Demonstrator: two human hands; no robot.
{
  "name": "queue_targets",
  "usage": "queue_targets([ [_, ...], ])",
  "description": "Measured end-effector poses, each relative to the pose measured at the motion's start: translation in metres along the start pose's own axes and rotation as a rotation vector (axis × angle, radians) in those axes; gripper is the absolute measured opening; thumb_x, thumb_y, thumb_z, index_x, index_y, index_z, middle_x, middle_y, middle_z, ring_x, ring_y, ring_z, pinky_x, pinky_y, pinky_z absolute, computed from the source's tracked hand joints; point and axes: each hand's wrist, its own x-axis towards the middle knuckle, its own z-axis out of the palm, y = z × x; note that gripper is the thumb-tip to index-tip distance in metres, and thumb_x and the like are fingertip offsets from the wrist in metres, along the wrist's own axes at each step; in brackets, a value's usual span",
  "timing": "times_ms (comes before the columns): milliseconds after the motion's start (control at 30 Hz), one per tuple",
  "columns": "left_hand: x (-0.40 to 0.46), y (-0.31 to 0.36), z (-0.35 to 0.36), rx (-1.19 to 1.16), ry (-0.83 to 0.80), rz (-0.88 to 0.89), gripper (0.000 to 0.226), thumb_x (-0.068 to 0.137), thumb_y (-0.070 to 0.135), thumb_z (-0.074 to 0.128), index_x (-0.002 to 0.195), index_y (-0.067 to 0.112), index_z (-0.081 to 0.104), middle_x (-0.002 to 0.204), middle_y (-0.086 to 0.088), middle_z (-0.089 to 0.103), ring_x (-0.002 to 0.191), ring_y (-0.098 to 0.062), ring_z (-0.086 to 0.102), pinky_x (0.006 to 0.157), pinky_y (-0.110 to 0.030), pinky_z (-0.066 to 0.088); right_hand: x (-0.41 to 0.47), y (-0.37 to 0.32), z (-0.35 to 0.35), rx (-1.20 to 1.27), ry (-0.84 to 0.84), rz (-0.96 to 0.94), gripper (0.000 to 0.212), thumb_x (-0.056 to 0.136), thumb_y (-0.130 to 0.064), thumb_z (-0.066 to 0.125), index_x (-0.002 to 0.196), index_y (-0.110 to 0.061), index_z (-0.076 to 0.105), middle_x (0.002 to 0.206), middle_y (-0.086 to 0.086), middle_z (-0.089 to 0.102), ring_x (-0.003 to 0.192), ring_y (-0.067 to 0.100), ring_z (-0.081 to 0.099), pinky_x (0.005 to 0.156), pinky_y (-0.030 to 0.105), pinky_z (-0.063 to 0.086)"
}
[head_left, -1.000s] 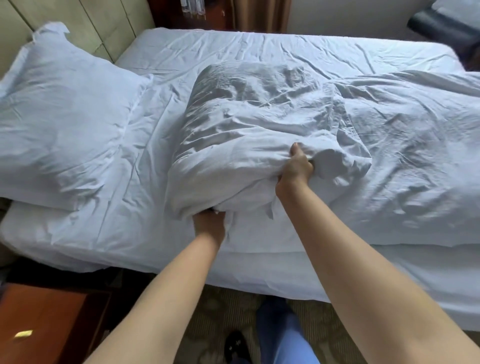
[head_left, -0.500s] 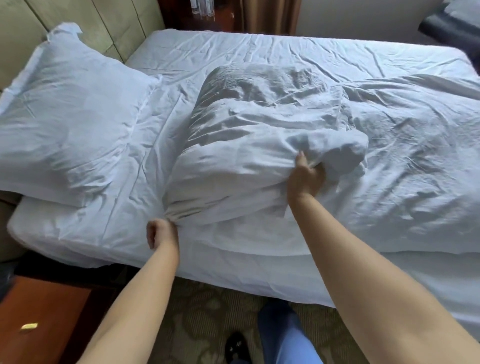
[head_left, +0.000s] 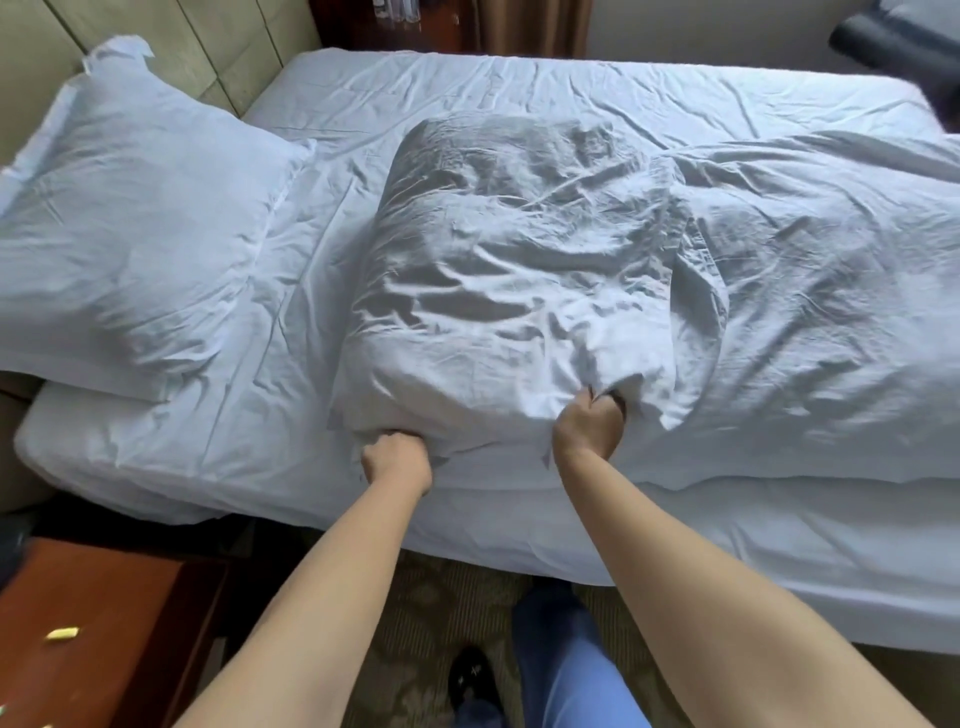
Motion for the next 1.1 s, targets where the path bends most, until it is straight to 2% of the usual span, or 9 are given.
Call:
queue_targets([
  [67,-0.003,0.006,-0.007,-0.023,0.035,0.011,0.035,0.091,0.021,0.05,0.125,0.015,0.057,0.128,-0.007,0.057,0.12,-0.023,0.053,0.095,-0.034,0.044,-0.008,0.002,-0.002,-0.101,0.028,-0.236,0.031,0.093,-0.01,0.049,0.114,0.008,0.062,0.114,0.027,0.062,0.111,0.039,0.054,0.099,0.04,0.041],
  [233,-0.018,0.015,-0.007,0.067,0.025,0.148,0.038,0.092,0.016,0.043,0.129,0.014,0.053,0.132,-0.007,0.052,0.122,-0.026,0.049,0.096,-0.037,0.04,0.004,0.033,-0.027,-0.174,-0.321,0.288,0.031,0.097,-0.01,0.041,0.122,0.003,0.055,0.12,0.019,0.055,0.109,0.032,0.054,0.084,0.029,0.041],
  [467,-0.034,0.04,-0.019,0.045,0.143,0.375,0.041,0.089,0.013,0.046,0.129,0.016,0.052,0.134,-0.007,0.05,0.126,-0.026,0.046,0.098,-0.04,0.041,-0.005,0.033,-0.041,-0.133,-0.343,0.292,0.018,0.09,-0.012,0.051,0.104,-0.004,0.058,0.09,0.012,0.051,0.077,0.026,0.049,0.07,0.029,0.039],
  [567,-0.038,0.048,-0.026,0.014,0.227,0.451,0.038,0.087,0.011,0.048,0.124,0.013,0.053,0.131,-0.008,0.05,0.124,-0.027,0.045,0.098,-0.039,0.04,-0.001,0.034,-0.046,-0.096,-0.318,0.24,0.011,0.089,-0.01,0.049,0.094,-0.008,0.059,0.098,0.014,0.058,0.086,0.028,0.052,0.077,0.034,0.043],
  [667,-0.038,0.058,-0.032,-0.005,0.346,0.513,0.037,0.085,0.007,0.049,0.122,0.013,0.05,0.128,-0.009,0.047,0.121,-0.028,0.044,0.093,-0.037,0.04,0.005,0.041,-0.05,0.007,-0.245,0.277,0.031,0.094,-0.007,0.04,0.118,-0.009,0.06,0.122,0.012,0.058,0.106,0.031,0.054,0.093,0.036,0.043],
  [867,-0.018,0.1,-0.027,0.141,0.34,0.609,0.086,0.083,0.012,0.058,0.15,0.031,0.007,0.155,-0.008,0.005,0.144,-0.031,0.002,0.117,-0.049,0.007,0.029,0.058,-0.062,0.21,-0.095,0.455,0.037,0.101,-0.013,0.037,0.132,0.002,0.049,0.135,0.021,0.05,0.093,0.02,0.046,0.082,0.032,0.041],
  [967,-0.006,0.122,-0.02,0.363,0.301,0.711,0.1,0.083,0.009,0.059,0.149,0.035,-0.011,0.158,-0.005,-0.012,0.145,-0.033,-0.013,0.11,-0.066,-0.004,0.047,0.075,-0.061,0.247,-0.152,0.614,0.036,0.1,-0.016,0.036,0.132,-0.004,0.048,0.127,0.019,0.055,0.108,0.03,0.055,0.087,0.032,0.044],
  [1033,0.006,0.131,-0.016,0.441,0.322,0.775,0.106,0.082,0.007,0.063,0.148,0.037,-0.014,0.159,-0.007,-0.009,0.145,-0.039,-0.005,0.105,-0.071,0.003,0.06,0.088,-0.055,0.244,-0.195,0.694,0.024,0.099,-0.014,0.036,0.117,-0.014,0.051,0.098,0.011,0.056,0.081,0.029,0.053,0.069,0.025,0.041],
  [1100,0.021,0.139,-0.015,0.425,0.434,0.833,0.108,0.071,0.008,0.075,0.148,0.033,0.004,0.154,-0.016,0.024,0.132,-0.046,0.036,0.094,-0.066,0.036,0.069,0.101,-0.045,0.251,-0.258,0.706,0.021,0.098,-0.008,0.037,0.115,-0.015,0.047,0.1,0.007,0.051,0.084,0.025,0.05,0.074,0.028,0.042],
])
